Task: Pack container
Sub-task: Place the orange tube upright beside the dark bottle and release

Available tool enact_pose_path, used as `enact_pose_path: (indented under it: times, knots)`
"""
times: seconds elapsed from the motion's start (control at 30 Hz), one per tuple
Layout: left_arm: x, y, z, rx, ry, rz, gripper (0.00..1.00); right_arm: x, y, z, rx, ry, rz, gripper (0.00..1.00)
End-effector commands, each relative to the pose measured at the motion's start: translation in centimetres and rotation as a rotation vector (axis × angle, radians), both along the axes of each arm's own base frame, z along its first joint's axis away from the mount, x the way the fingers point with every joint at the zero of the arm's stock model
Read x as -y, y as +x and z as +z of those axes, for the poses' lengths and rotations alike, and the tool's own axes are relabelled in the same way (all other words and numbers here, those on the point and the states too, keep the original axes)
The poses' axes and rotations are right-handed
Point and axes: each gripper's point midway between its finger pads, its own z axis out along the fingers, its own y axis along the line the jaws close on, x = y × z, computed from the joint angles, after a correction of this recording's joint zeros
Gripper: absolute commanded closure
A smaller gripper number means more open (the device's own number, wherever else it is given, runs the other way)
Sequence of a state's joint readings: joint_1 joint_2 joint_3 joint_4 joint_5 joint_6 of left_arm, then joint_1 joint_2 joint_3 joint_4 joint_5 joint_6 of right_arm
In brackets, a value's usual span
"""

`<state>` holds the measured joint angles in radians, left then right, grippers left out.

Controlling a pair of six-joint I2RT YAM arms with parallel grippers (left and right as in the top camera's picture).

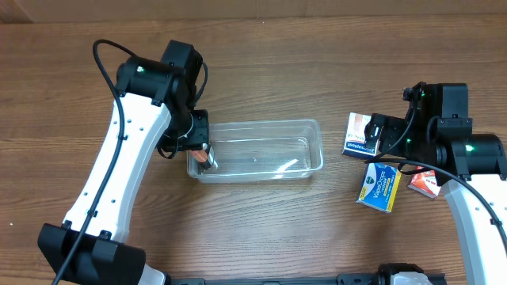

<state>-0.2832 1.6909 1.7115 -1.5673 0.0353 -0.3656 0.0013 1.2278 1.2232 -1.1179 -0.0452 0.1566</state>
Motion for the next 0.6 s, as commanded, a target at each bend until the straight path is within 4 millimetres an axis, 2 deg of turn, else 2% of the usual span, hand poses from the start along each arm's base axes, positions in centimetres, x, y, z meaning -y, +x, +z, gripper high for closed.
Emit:
enact_pose_path:
  times: [0.0,0.17,0.4,0.47,0.5,0.57]
  knots:
    - [0.0,-0.4,-1.9,-0.018,0.042,0.014,0.96,0.0,0.5,1.1,0.034,0.004,-0.005,0.0]
    - [0.2,-1.1,-5.3,-0.065,0.037,0.012,0.96,0.0,0.5,1.1,0.034,0.004,-0.005,0.0]
    - [0.2,-1.0,-7.3,-0.062,0.037,0.013,0.93,0.0,0.5,1.1,0.033,0.004,-0.005,0.0]
    - [0.1,-1.2,-7.6,-0.068,0.038,0.013,0.78,0.0,0.5,1.1,0.033,0.004,-0.005,0.0]
    - [0.1,-1.3,-7.8,-0.072,0.039,0.013,0.68,0.0,0.5,1.1,0.033,0.004,-0.005,0.0]
    - [0.0,-1.5,-8.0,-0.081,0.041,0.013,0.6,0.0,0.5,1.1,0.033,0.004,-0.005,0.0]
